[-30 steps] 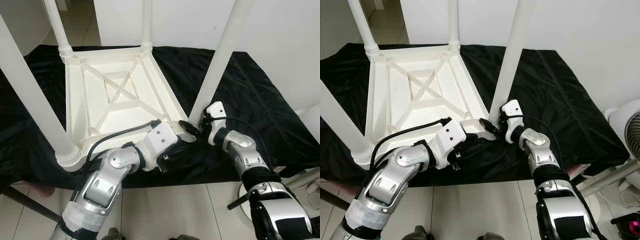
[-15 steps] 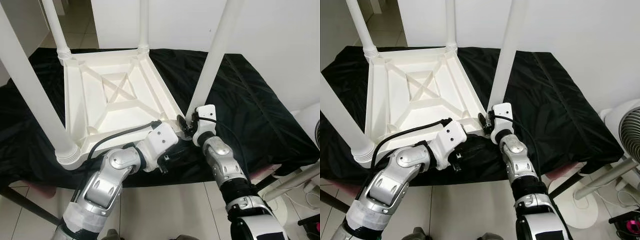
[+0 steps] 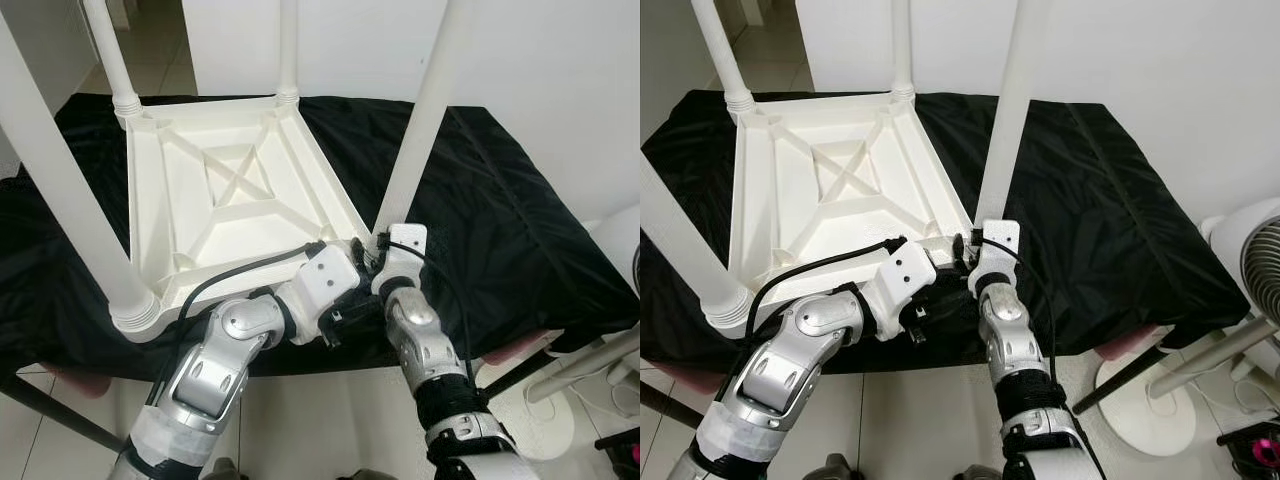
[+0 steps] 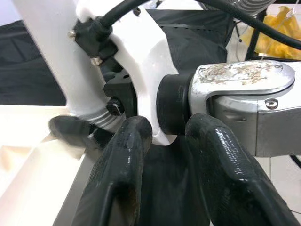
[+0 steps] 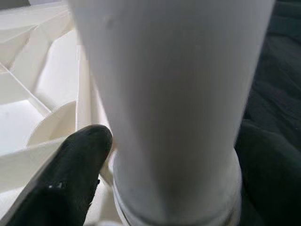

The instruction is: Building children table

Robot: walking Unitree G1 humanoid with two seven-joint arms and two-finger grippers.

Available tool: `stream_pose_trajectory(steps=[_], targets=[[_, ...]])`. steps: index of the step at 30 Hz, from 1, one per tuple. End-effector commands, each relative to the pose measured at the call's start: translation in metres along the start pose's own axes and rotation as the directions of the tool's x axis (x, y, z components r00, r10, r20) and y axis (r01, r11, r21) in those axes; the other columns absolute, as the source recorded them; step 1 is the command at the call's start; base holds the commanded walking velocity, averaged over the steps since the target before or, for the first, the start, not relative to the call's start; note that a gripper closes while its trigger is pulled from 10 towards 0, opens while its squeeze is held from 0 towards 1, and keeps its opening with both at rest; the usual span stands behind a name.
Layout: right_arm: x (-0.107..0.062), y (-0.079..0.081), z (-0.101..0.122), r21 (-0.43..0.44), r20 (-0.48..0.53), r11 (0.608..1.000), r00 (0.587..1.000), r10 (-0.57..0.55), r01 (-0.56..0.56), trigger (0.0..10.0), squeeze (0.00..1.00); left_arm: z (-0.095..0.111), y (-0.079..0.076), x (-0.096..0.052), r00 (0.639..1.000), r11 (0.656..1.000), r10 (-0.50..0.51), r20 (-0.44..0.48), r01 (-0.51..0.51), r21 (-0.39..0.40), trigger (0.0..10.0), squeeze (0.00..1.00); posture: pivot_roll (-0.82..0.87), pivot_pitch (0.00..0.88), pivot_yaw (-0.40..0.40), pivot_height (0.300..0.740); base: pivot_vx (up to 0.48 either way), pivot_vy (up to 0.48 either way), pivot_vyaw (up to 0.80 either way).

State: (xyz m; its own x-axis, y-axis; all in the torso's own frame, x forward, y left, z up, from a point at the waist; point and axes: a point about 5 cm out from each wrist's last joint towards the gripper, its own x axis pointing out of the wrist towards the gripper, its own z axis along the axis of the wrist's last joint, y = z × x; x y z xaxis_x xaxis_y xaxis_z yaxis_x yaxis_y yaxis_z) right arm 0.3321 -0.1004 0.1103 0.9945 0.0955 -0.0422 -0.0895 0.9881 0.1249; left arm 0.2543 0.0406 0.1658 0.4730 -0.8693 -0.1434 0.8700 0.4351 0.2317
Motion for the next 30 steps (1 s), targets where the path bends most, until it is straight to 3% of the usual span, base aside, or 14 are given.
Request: stream_pose_trajectory(steps=[1,2,3,5,6,7,9,12,13,14,22,23,30], targets=[[-0.001,0.001,0.004,0.02,0.011,0.999,1.0,0.028,-0.029,10.0,1.0,-0.003,0.002,-0.001,0.996,0.996,0.09,-0.017,-0.09,-0.01,10.0,0.0,-0.07,0.018,-0.047,0.74,0.0,0.0,0.0],[-0.001,0.001,0.004,0.02,0.011,0.999,1.0,0.028,-0.029,10.0,1.0,-0.003,0.002,-0.001,0.996,0.996,0.09,-0.017,-0.09,-0.01,10.0,0.0,-0.07,0.018,-0.047,0.74,0.0,0.0,0.0],[-0.002,0.002,0.008,0.039,0.037,0.994,0.995,0.096,-0.098,10.0,0.93,-0.003,0.001,-0.002,0.996,0.996,0.086,-0.019,-0.086,-0.011,10.0,0.0,-0.07,0.018,-0.047,0.74,0.0,0.0,0.0],[-0.003,0.003,0.009,0.046,0.042,0.993,0.993,0.109,-0.111,10.0,0.93,-0.003,0.001,-0.002,0.996,0.996,0.085,-0.019,-0.086,-0.011,10.0,0.0,-0.07,0.018,-0.047,0.74,0.0,0.0,0.0],[-0.004,-0.006,0.013,0.005,0.058,0.99,0.988,0.142,-0.142,10.0,0.0,-0.004,0.002,-0.002,0.996,0.996,0.086,-0.021,-0.087,-0.01,10.0,0.0,-0.07,0.023,-0.045,0.74,0.0,0.0,0.0],[-0.004,-0.006,0.013,0.005,0.058,0.99,0.988,0.142,-0.142,10.0,0.0,-0.004,0.002,-0.002,0.996,0.996,0.086,-0.021,-0.087,-0.01,10.0,0.0,-0.07,0.023,-0.045,0.74,0.0,0.0,0.0],[-0.006,-0.021,0.019,-0.068,0.068,0.972,0.971,0.23,-0.226,10.0,0.0,-0.003,0.003,-0.003,0.996,0.996,0.088,-0.023,-0.088,-0.007,10.0,0.0,-0.07,0.024,-0.041,0.74,0.0,0.0,0.0],[-0.008,-0.034,0.027,-0.177,0.054,0.915,0.924,0.378,-0.364,10.0,0.0,-0.003,0.004,-0.004,0.996,0.996,0.086,-0.024,-0.086,-0.006,10.0,0.0,-0.07,0.022,-0.036,0.74,0.0,0.0,0.0],[-0.008,-0.034,0.027,-0.177,0.054,0.915,0.924,0.378,-0.364,10.0,0.0,-0.003,0.004,-0.004,0.996,0.996,0.086,-0.024,-0.086,-0.006,10.0,0.0,-0.07,0.022,-0.036,0.74,0.0,0.0,0.0],[-0.008,-0.04,0.032,-0.244,0.049,0.879,0.9,0.434,-0.41,10.0,0.0,-0.004,0.004,-0.004,0.996,0.997,0.08,-0.028,-0.08,-0.005,10.0,0.0,-0.08,0.021,-0.031,0.74,0.0,0.0,0.0],[0.006,-0.05,0.052,-0.315,0.005,0.798,0.84,0.543,-0.514,10.0,0.0,-0.003,0.004,-0.005,0.997,0.997,0.072,-0.028,-0.071,0.003,10.0,0.0,-0.07,0.029,-0.026,0.74,0.0,0.0,0.0],[0.011,-0.052,0.055,-0.354,-0.028,0.768,0.827,0.562,-0.534,10.0,0.0,-0.004,0.006,-0.006,0.997,0.997,0.075,-0.034,-0.075,0.009,10.0,0.0,-0.06,0.024,-0.026,0.74,0.0,0.0,0.0],[0.019,-0.055,0.051,-0.373,-0.095,0.738,0.815,0.572,-0.562,10.0,0.0,-0.002,0.008,-0.007,0.996,0.996,0.089,-0.031,-0.088,0.007,10.0,0.0,-0.05,0.023,-0.023,0.74,0.0,0.0,0.0]])
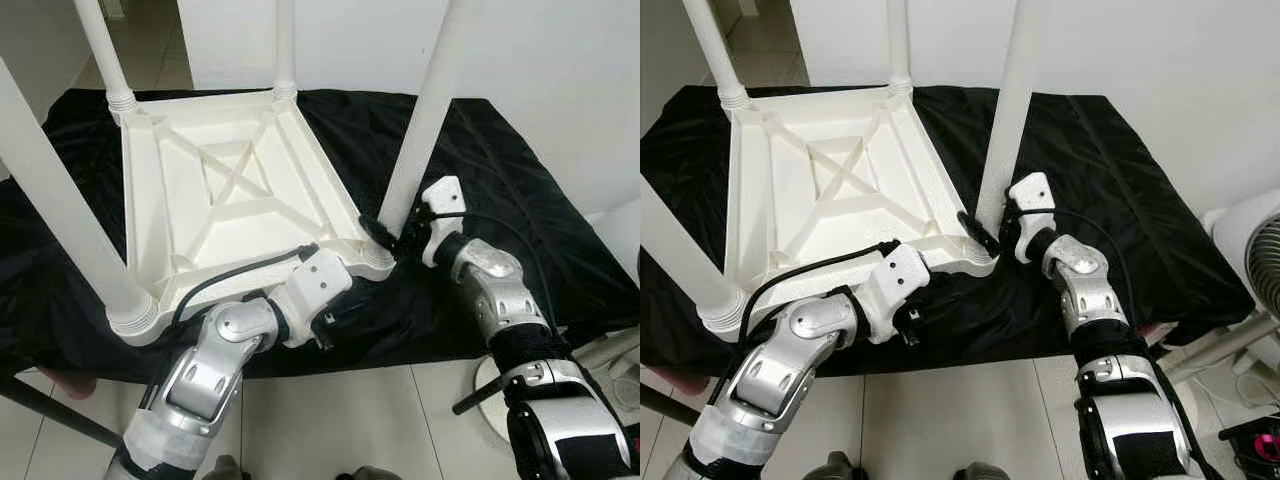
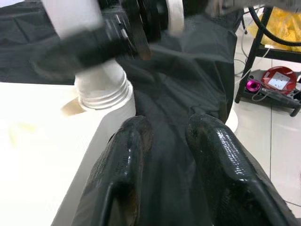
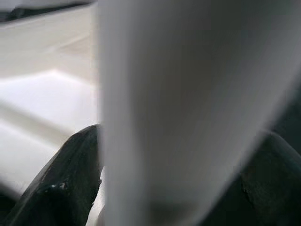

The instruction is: Building children table

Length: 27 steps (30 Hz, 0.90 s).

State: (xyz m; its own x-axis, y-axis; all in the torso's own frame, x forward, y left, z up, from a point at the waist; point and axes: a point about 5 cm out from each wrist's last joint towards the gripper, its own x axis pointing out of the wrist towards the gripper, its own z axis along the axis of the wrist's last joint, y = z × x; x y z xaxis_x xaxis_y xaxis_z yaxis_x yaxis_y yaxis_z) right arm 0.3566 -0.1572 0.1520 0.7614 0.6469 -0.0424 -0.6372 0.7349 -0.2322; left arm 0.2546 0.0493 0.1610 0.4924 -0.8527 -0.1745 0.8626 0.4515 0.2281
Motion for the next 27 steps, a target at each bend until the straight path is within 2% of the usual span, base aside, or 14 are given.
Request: stream_pose_trajectory(steps=[1,11,12,13,22,23,27], targets=[[0.002,-0.003,-0.001,-0.023,-0.027,0.999,0.999,0.034,-0.035,10.0,0.0,0.004,0.004,-0.001,0.997,0.997,0.07,0.006,-0.07,0.012,10.0,0.0,-0.05,0.022,-0.022,0.74,0.0,0.0,0.0],[0.007,0.001,-0.012,-0.001,-0.094,0.993,0.988,0.12,-0.121,10.0,0.0,0.005,0.008,-0.001,0.997,0.997,0.075,0.003,-0.075,0.023,10.0,0.0,-0.04,0.018,-0.013,0.74,0.0,0.0,0.0],[0.008,0.0,-0.012,-0.017,-0.099,0.992,0.988,0.12,-0.122,1.4,0.0,0.006,0.007,-0.001,0.997,0.997,0.072,0.003,-0.072,0.023,10.0,0.0,-0.04,0.018,-0.013,0.74,0.0,0.0,0.0],[0.008,-0.001,-0.012,-0.022,-0.103,0.992,0.988,0.119,-0.122,0.0,0.0,0.005,0.008,-0.001,0.997,0.997,0.071,0.002,-0.071,0.024,10.0,0.0,-0.04,0.018,-0.011,0.74,0.0,0.0,0.0],[0.004,-0.004,-0.018,-0.024,-0.128,0.993,0.985,0.111,-0.115,0.0,0.0,0.004,0.008,-0.003,0.997,0.997,0.076,-0.008,-0.076,0.027,10.0,0.0,-0.03,0.023,-0.018,0.74,0.0,0.0,0.0],[0.003,-0.004,-0.021,0.011,-0.124,0.995,0.988,0.096,-0.096,10.0,0.0,0.003,0.007,-0.003,0.997,0.997,0.077,-0.009,-0.076,0.025,10.0,0.0,-0.03,0.023,-0.021,0.74,0.0,0.0,0.0],[0.003,-0.003,-0.023,0.056,-0.117,0.996,0.99,0.082,-0.076,10.0,0.0,0.003,0.006,-0.003,0.997,0.997,0.077,-0.008,-0.076,0.022,10.0,0.0,-0.03,0.024,-0.025,0.74,0.0,0.0,0.0]])
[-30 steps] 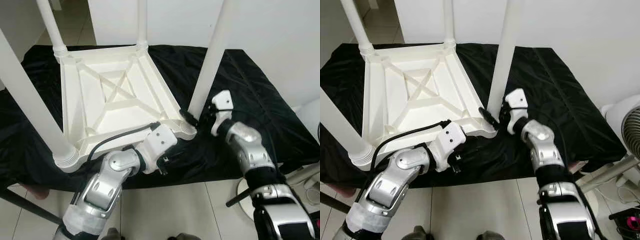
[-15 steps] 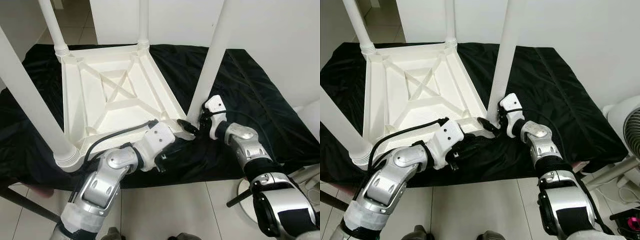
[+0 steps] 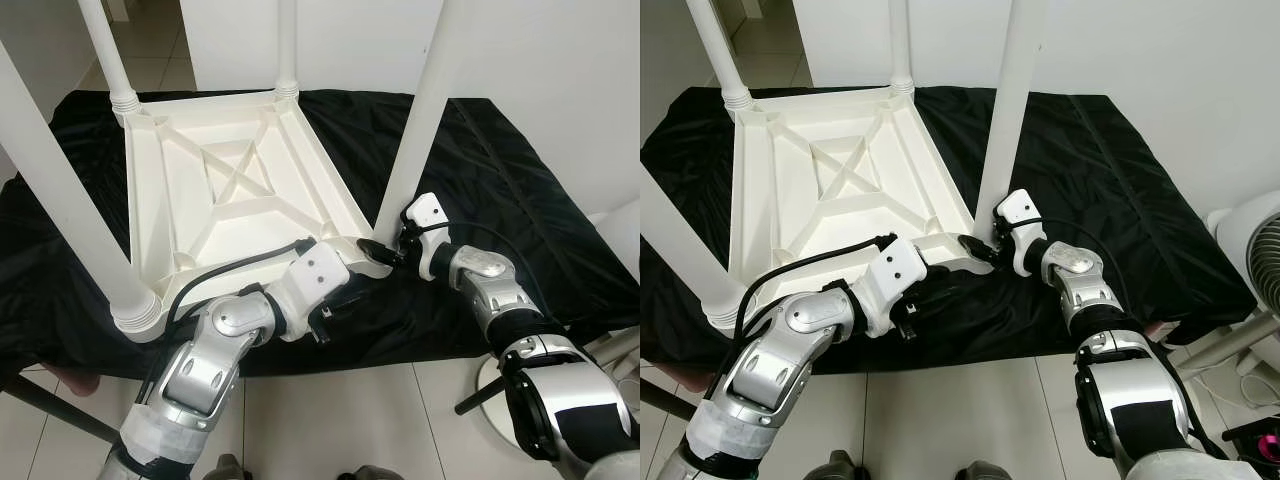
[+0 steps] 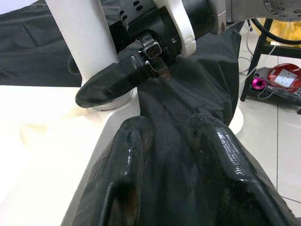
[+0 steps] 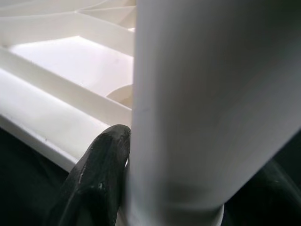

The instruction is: Building children table

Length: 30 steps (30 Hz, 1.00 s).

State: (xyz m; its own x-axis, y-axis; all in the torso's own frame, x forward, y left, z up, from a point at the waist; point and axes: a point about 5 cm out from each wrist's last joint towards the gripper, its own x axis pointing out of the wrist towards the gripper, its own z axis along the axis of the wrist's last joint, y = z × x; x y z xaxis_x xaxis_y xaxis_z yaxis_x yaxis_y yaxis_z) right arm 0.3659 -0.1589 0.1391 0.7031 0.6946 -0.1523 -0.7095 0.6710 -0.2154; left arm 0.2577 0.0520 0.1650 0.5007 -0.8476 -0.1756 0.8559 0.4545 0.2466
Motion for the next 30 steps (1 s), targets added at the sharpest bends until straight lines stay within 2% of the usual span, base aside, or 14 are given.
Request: stream_pose_trajectory(steps=[1,3,8,12,14,16,17,19,20,22,23,25,28,30], targets=[[-0.003,0.001,-0.009,0.045,-0.027,0.999,1.0,-0.016,0.017,10.0,0.0,0.001,0.002,-0.001,0.998,0.998,0.067,-0.006,-0.067,0.004,10.0,0.0,-0.03,0.024,-0.025,0.74,0.0,0.0,0.0],[-0.001,0.004,-0.013,0.091,-0.026,0.993,0.997,-0.07,0.072,10.0,0.0,0.0,0.0,-0.001,0.998,0.998,0.067,-0.005,-0.067,-0.004,10.0,0.0,-0.03,0.027,-0.038,0.74,0.0,0.0,0.0],[0.001,0.006,-0.014,0.113,-0.023,0.987,0.993,-0.114,0.116,10.0,0.0,0.0,-0.002,-0.001,0.998,0.998,0.067,-0.005,-0.067,-0.008,10.0,0.0,-0.04,0.029,-0.048,0.74,0.0,0.0,0.0],[0.005,0.011,-0.013,0.152,-0.002,0.968,0.979,-0.202,0.2,10.0,0.0,-0.001,-0.003,0.0,0.998,0.997,0.07,-0.004,-0.07,-0.015,10.0,0.0,-0.05,0.034,-0.059,0.74,0.0,0.0,0.0],[0.008,0.018,-0.015,0.201,-0.007,0.922,0.941,-0.337,0.332,10.0,0.0,-0.002,-0.006,0.0,0.998,0.997,0.07,-0.003,-0.07,-0.021,10.0,0.0,-0.05,0.032,-0.063,0.74,0.0,0.0,0.0],[0.009,0.027,-0.017,0.202,-0.027,0.868,0.888,-0.458,0.454,10.0,0.0,-0.003,-0.007,0.001,0.998,0.998,0.066,-0.004,-0.066,-0.023,10.0,0.0,-0.05,0.033,-0.067,0.74,0.0,0.0,0.0],[0.009,0.027,-0.017,0.202,-0.027,0.868,0.888,-0.458,0.454,10.0,0.0,-0.003,-0.007,0.001,0.998,0.998,0.066,-0.004,-0.066,-0.023,10.0,0.0,-0.05,0.033,-0.067,0.74,0.0,0.0,0.0],[0.009,0.039,-0.019,0.231,-0.058,0.78,0.808,-0.586,0.582,10.0,0.0,-0.003,-0.008,0.001,0.998,0.997,0.066,-0.005,-0.066,-0.027,10.0,0.0,-0.05,0.031,-0.073,0.74,0.0,0.0,0.0],[0.009,0.039,-0.019,0.231,-0.058,0.78,0.808,-0.586,0.582,10.0,0.0,-0.003,-0.008,0.001,0.998,0.997,0.066,-0.005,-0.066,-0.027,10.0,0.0,-0.05,0.031,-0.073,0.74,0.0,0.0,0.0],[0.01,0.051,-0.019,0.261,-0.088,0.689,0.727,-0.681,0.676,10.0,0.0,-0.003,-0.008,0.001,0.998,0.997,0.066,-0.005,-0.066,-0.028,10.0,0.0,-0.04,0.03,-0.079,0.74,0.0,0.0,0.0],[0.01,0.051,-0.019,0.261,-0.088,0.689,0.727,-0.681,0.676,10.0,0.0,-0.003,-0.008,0.001,0.998,0.997,0.066,-0.005,-0.066,-0.028,10.0,0.0,-0.04,0.03,-0.079,0.74,0.0,0.0,0.0],[0.013,0.062,-0.018,0.289,-0.106,0.632,0.68,-0.725,0.719,10.0,0.0,-0.003,-0.008,0.001,0.998,0.997,0.067,-0.003,-0.067,-0.029,10.0,0.0,-0.04,0.028,-0.077,0.74,0.0,0.0,0.0],[0.014,0.067,-0.017,0.302,-0.107,0.633,0.686,-0.72,0.712,10.0,0.0,-0.003,-0.009,0.002,0.998,0.997,0.066,-0.002,-0.066,-0.029,10.0,0.0,-0.05,0.027,-0.079,0.74,0.0,0.0,0.0],[0.014,0.07,-0.014,0.291,-0.088,0.652,0.698,-0.711,0.701,10.0,0.0,-0.002,-0.01,0.002,0.998,0.998,0.064,-0.001,-0.064,-0.029,10.0,0.0,-0.05,0.025,-0.082,0.74,0.0,0.0,0.0]])
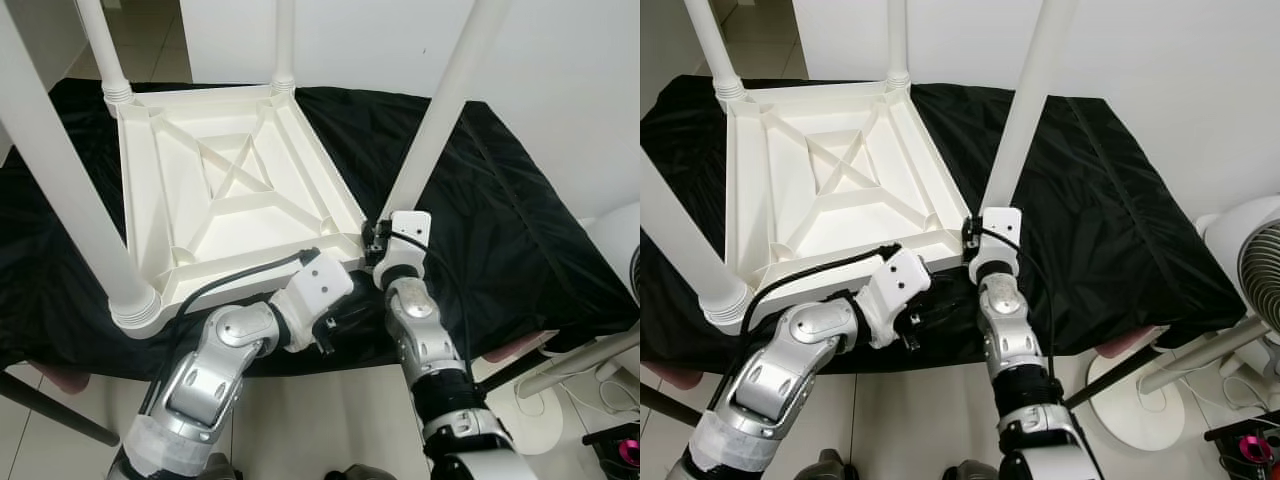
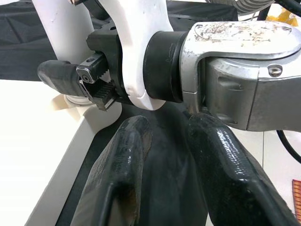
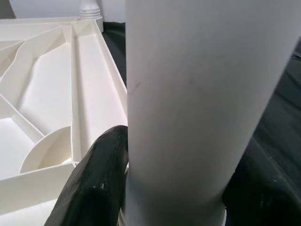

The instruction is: Building children table

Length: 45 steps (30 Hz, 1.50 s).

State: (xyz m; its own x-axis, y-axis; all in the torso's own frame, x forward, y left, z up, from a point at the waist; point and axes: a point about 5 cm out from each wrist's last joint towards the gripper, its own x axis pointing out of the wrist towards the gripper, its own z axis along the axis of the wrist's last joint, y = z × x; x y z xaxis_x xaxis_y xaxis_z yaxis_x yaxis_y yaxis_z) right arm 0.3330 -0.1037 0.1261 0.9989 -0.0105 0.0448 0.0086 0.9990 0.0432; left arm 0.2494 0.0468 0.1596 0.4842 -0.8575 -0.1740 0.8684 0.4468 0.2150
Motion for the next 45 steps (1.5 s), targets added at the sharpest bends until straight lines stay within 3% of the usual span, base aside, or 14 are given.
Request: stream_pose_trajectory(steps=[1,2,3,12,13,26,28,32,33,39,40,41,42,45], targets=[[-0.007,-0.003,-0.018,-0.01,-0.082,1.0,0.997,-0.008,0.008,10.0,0.0,0.0,0.001,0.001,0.997,0.997,0.082,-0.005,-0.082,0.001,10.0,0.0,-0.05,0.025,-0.082,0.74,0.0,0.0,0.0],[-0.009,-0.002,-0.014,-0.018,-0.06,1.0,0.998,0.01,-0.011,10.0,0.0,0.0,0.001,0.001,0.997,0.997,0.08,-0.004,-0.08,0.003,10.0,0.0,-0.05,0.018,-0.084,0.74,0.0,0.0,0.0],[-0.01,-0.004,-0.011,-0.003,-0.045,1.0,0.999,0.026,-0.026,10.0,1.0,0.0,0.003,0.001,0.997,0.997,0.083,-0.004,-0.083,0.006,10.0,0.0,-0.05,0.01,-0.087,0.74,0.0,0.0,0.0],[-0.014,-0.026,0.0,-0.005,0.008,0.998,0.998,0.057,-0.057,10.0,1.0,0.003,0.006,0.003,0.996,0.996,0.091,0.008,-0.091,0.016,10.0,0.0,-0.05,0.0,-0.086,0.74,0.0,0.0,0.0],[-0.015,-0.029,0.0,-0.008,0.002,0.992,0.992,0.125,-0.125,10.0,0.0,0.002,0.006,0.003,0.996,0.996,0.089,0.005,-0.089,0.017,10.0,0.0,-0.05,0.0,-0.078,0.74,0.0,0.0,0.0],[-0.01,-0.047,0.001,-0.08,-0.028,0.895,0.899,0.438,-0.439,10.0,0.0,0.003,0.01,0.001,0.996,0.996,0.087,0.001,-0.087,0.029,10.0,0.0,-0.05,0.0,-0.055,0.74,0.0,0.0,0.0],[-0.007,-0.049,0.005,-0.13,-0.037,0.836,0.845,0.533,-0.533,10.0,0.0,0.003,0.009,0.0,0.997,0.996,0.081,0.0,-0.081,0.029,10.0,0.0,-0.05,0.0,-0.051,0.74,0.0,0.0,0.0],[-0.001,-0.051,0.01,-0.166,-0.049,0.791,0.806,0.589,-0.588,10.0,0.0,0.001,0.009,0.0,0.997,0.997,0.075,-0.008,-0.074,0.037,10.0,0.0,-0.04,0.0,-0.05,0.74,0.0,0.0,0.0],[0.003,-0.052,0.014,-0.193,-0.072,0.744,0.765,0.64,-0.64,10.0,0.0,0.002,0.009,0.0,0.997,0.997,0.078,-0.005,-0.077,0.029,10.0,0.0,-0.04,0.002,-0.047,0.74,0.0,0.0,0.0],[0.012,-0.05,0.013,-0.219,-0.131,0.694,0.725,0.676,-0.686,10.0,0.0,-0.001,0.007,-0.003,0.997,0.997,0.076,-0.019,-0.075,0.03,10.0,0.0,-0.04,0.01,-0.051,0.74,0.0,0.0,0.0],[0.012,-0.049,0.011,-0.213,-0.143,0.682,0.713,0.686,-0.7,6.4,0.0,-0.003,0.007,-0.003,0.997,0.997,0.076,-0.021,-0.076,0.026,10.0,0.0,-0.04,0.019,-0.053,0.74,0.0,0.0,0.0],[0.012,-0.049,0.011,-0.213,-0.143,0.682,0.713,0.686,-0.7,6.4,0.0,-0.003,0.007,-0.003,0.997,0.997,0.076,-0.021,-0.076,0.026,10.0,0.0,-0.04,0.019,-0.053,0.74,0.0,0.0,0.0],[0.012,-0.05,0.008,-0.202,-0.154,0.673,0.701,0.696,-0.712,0.0,0.0,0.0,0.006,-0.002,0.997,0.997,0.081,-0.009,-0.081,0.012,10.0,0.0,-0.04,0.006,-0.05,0.74,0.0,0.0,0.0],[0.012,-0.051,0.007,-0.194,-0.16,0.664,0.691,0.705,-0.723,0.0,0.0,0.001,0.006,-0.001,0.996,0.996,0.084,0.0,-0.084,0.002,10.0,0.0,-0.04,0.006,-0.05,0.74,0.0,0.0,0.0]])
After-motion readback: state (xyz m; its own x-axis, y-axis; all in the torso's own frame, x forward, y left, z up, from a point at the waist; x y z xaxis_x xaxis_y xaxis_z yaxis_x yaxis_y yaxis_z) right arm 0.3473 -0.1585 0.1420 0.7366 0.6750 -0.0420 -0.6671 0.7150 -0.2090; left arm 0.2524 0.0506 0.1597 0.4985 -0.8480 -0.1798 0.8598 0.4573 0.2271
